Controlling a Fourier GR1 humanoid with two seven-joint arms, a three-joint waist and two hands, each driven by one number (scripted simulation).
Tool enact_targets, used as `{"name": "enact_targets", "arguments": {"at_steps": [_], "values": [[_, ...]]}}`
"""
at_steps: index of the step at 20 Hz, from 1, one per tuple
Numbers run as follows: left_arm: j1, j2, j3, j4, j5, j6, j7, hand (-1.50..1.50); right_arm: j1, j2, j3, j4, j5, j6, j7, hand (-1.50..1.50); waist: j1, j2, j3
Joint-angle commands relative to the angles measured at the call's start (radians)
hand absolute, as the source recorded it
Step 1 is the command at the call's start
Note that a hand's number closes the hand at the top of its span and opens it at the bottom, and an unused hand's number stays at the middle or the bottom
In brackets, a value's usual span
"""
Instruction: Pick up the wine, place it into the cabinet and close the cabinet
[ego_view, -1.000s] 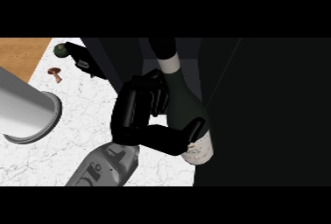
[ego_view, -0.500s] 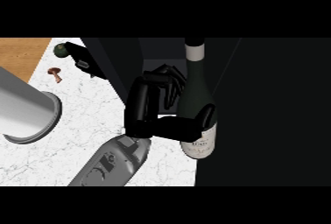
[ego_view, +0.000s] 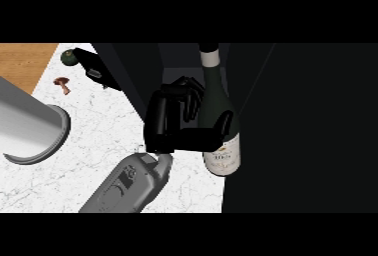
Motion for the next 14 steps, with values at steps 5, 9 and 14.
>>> {"name": "enact_targets", "arguments": {"at_steps": [5,9,14], "values": [[-0.013,-0.001,-0.019,0.152,-0.032,0.018,-0.113,1.5,0.024,-0.025,-0.07,-0.073,-0.096,0.021,0.0,-1.5,0.001,0.0,0.001],[-0.012,-0.001,0.011,0.284,0.026,-0.04,-0.225,1.5,0.008,-0.009,-0.056,-0.079,-0.091,0.005,0.008,-1.5,-0.003,0.002,0.0],[-0.008,-0.001,0.054,0.302,0.005,-0.064,-0.261,1.5,0.069,-0.016,-0.069,-0.114,-0.113,0.043,-0.012,-1.5,0.0,0.0,0.0]]}}
